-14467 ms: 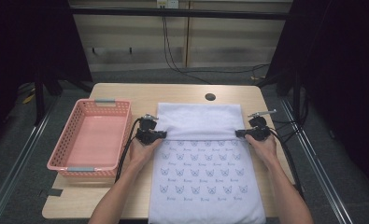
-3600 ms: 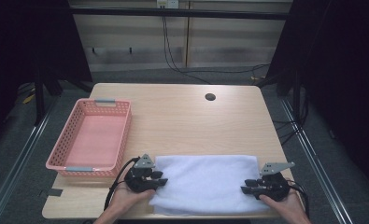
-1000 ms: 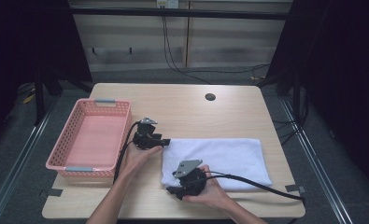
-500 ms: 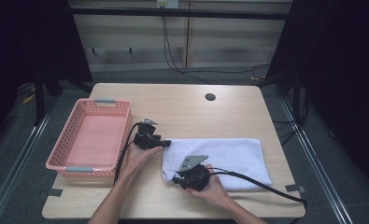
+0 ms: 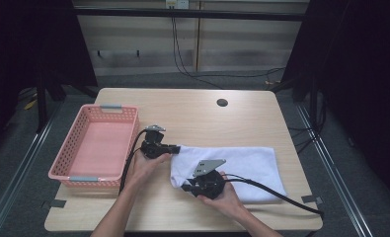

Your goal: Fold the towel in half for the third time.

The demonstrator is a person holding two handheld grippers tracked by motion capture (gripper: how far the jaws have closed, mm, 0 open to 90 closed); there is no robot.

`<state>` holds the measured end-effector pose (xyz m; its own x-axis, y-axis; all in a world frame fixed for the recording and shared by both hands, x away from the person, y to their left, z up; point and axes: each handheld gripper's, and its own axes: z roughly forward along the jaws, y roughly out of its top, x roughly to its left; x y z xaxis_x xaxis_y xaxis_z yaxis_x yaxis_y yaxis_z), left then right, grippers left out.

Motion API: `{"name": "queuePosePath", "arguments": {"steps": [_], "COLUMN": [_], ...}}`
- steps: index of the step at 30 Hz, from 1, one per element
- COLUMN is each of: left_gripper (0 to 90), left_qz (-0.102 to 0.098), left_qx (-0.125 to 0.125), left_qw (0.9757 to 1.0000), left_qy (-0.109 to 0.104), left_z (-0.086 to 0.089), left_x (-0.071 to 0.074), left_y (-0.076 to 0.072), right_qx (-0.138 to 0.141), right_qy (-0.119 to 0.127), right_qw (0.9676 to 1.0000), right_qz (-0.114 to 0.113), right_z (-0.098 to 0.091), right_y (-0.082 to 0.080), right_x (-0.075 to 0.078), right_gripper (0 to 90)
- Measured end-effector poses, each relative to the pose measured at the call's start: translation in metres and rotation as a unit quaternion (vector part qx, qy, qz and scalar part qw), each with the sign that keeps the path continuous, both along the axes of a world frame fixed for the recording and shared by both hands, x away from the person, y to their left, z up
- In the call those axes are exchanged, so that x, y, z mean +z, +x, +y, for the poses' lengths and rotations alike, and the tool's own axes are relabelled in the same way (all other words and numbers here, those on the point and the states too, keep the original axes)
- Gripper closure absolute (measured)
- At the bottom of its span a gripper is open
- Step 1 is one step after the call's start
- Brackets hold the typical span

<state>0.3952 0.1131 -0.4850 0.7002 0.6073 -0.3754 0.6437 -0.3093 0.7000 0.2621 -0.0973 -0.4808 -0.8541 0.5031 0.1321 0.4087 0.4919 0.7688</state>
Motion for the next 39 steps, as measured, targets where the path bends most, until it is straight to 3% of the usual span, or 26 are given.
{"name": "queuePosePath", "arguments": {"steps": [7, 9, 11, 14, 20, 25, 28, 32, 35, 36, 39], "left_gripper": [84.0, 84.0, 84.1, 84.1, 84.1, 84.2, 84.2, 84.2, 84.1, 84.1, 84.1], "left_qz": [-0.023, -0.028, -0.038, -0.042, -0.055, -0.068, -0.073, -0.072, -0.07, -0.07, -0.066], "left_qx": [0.006, 0.005, 0.007, 0.004, 0.009, 0.026, 0.033, 0.032, 0.012, 0.012, -0.004], "left_qw": [0.9994, 0.9993, 0.9988, 0.9986, 0.9981, 0.9973, 0.9968, 0.9969, 0.9973, 0.9973, 0.9977], "left_qy": [-0.026, -0.026, -0.032, -0.031, -0.026, -0.01, 0.001, 0.002, 0.018, 0.018, 0.016], "left_z": [0.004, 0.005, 0.008, 0.011, 0.021, 0.032, 0.039, 0.035, 0.013, 0.013, -0.013], "left_x": [0.036, 0.04, 0.053, 0.061, 0.083, 0.106, 0.121, 0.119, 0.105, 0.105, 0.094], "left_y": [-0.003, -0.004, -0.006, -0.007, -0.01, -0.01, -0.009, -0.01, -0.012, -0.012, -0.014], "right_qx": [-0.006, -0.004, -0.001, -0.004, 0.02, 0.02, 0.024, 0.024, 0.008, 0.008, -0.011], "right_qy": [0.048, 0.052, 0.078, 0.096, 0.078, 0.098, 0.113, 0.121, 0.123, 0.123, 0.123], "right_qw": [0.9987, 0.9985, 0.9969, 0.9953, 0.9959, 0.9938, 0.9912, 0.9902, 0.9909, 0.9909, 0.9913], "right_qz": [-0.017, -0.018, -0.013, -0.013, -0.041, -0.049, -0.064, -0.066, -0.056, -0.056, -0.046], "right_z": [-0.002, -0.001, 0.001, -0.001, 0.021, 0.036, 0.046, 0.044, 0.025, 0.025, 0.003], "right_y": [0.0, -0.001, 0.0, 0.002, 0.0, 0.004, 0.007, 0.006, -0.003, -0.003, -0.011], "right_x": [0.027, 0.031, 0.038, 0.045, 0.062, 0.08, 0.099, 0.1, 0.082, 0.082, 0.068], "right_gripper": [79.6, 79.6, 79.7, 79.9, 79.9, 80.0, 80.0, 80.1, 80.1, 80.1, 80.1]}}
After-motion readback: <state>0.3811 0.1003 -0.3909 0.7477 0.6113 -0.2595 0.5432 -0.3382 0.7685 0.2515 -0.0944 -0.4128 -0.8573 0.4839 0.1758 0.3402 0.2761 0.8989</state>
